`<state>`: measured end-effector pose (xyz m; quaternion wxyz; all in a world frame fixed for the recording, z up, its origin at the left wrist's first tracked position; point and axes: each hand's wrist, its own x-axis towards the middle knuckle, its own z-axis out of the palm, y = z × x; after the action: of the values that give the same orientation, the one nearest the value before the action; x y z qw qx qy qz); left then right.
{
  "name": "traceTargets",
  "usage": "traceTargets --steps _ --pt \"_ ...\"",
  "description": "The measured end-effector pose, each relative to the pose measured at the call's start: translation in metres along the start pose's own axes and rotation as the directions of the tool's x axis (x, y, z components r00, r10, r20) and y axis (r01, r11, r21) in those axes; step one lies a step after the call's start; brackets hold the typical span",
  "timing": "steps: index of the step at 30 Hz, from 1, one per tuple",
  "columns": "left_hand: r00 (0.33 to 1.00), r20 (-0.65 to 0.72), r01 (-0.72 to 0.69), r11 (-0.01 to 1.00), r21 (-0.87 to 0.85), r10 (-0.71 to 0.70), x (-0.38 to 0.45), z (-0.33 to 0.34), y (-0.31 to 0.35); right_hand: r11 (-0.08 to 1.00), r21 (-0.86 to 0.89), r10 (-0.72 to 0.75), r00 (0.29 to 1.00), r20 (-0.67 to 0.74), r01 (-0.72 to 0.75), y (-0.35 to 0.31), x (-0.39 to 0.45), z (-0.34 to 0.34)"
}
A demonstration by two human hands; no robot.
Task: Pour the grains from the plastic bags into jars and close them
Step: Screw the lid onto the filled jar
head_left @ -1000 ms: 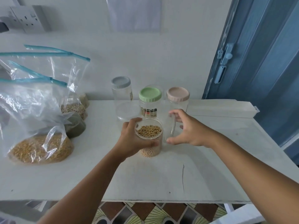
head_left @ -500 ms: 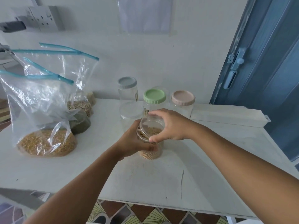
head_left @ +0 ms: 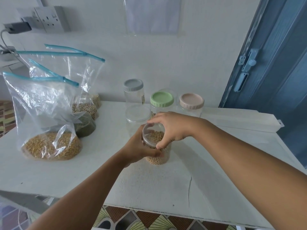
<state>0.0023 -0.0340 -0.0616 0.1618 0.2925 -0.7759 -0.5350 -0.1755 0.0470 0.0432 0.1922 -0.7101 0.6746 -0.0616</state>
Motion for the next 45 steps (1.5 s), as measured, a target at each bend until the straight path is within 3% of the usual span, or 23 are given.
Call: traceTargets --steps 20,26,41,45 --pt "1.000 0.015 0.004 0.998 -0.060 -0.003 0.002 0.001 -0.006 0.995 -0.100 -0.010 1.000 0.029 0.013 -0.009 0.002 -0.007" --pt "1.000 0.023 0.003 0.999 -0.050 -0.001 0.003 0.002 -0.006 0.989 -0.143 -0.009 0.995 0.096 0.023 -0.014 -0.001 -0.016" --pt "1.000 0.022 -0.015 0.999 -0.051 0.016 0.000 0.004 -0.007 0.974 -0.169 0.143 0.988 -0.058 -0.151 -0.013 -0.005 0.002" --pt "1.000 0.006 -0.003 0.999 -0.049 0.004 0.002 0.004 -0.008 0.984 -0.116 0.145 0.988 0.056 -0.137 -0.011 -0.011 -0.007"
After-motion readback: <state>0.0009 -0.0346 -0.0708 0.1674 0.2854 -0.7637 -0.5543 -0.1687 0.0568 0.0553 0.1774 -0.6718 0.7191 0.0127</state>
